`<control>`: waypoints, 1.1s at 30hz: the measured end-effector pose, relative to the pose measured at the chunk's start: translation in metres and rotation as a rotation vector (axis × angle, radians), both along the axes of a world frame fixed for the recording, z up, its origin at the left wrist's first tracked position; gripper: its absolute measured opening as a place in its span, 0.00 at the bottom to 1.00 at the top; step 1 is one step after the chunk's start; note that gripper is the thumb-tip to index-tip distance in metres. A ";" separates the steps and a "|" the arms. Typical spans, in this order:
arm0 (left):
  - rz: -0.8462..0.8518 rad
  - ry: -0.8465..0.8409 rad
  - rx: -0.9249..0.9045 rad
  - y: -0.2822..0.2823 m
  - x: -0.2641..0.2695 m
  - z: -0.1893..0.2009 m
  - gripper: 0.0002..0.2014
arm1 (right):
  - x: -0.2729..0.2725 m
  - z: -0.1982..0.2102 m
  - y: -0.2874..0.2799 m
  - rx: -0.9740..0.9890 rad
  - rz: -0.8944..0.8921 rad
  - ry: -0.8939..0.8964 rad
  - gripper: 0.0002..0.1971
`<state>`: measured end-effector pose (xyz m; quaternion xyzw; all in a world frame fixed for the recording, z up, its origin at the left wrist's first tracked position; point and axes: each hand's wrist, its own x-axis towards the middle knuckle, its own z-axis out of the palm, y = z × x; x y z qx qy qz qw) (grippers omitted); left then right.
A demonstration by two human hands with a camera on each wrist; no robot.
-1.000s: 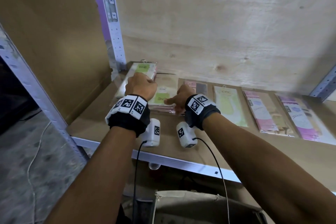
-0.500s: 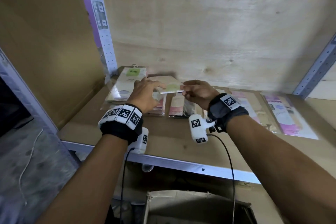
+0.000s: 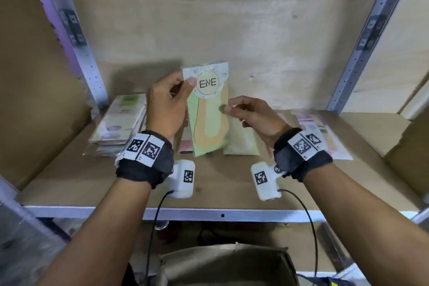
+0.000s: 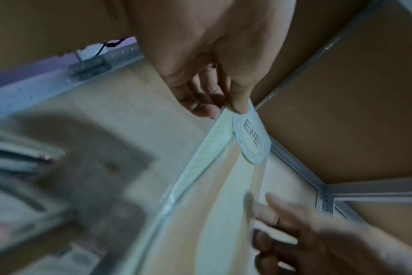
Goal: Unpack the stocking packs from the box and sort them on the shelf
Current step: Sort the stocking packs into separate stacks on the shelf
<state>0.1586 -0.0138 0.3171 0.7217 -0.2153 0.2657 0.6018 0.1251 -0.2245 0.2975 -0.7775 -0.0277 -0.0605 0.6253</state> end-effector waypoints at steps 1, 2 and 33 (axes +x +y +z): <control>0.000 0.048 -0.029 -0.005 0.004 -0.005 0.09 | -0.003 -0.006 -0.005 -0.066 -0.002 0.006 0.07; 0.006 0.107 -0.063 -0.008 0.009 -0.012 0.10 | -0.006 -0.013 -0.011 -0.104 0.010 0.012 0.09; -0.285 0.745 -0.078 -0.042 0.029 -0.073 0.30 | -0.023 -0.068 -0.083 0.268 0.009 0.251 0.11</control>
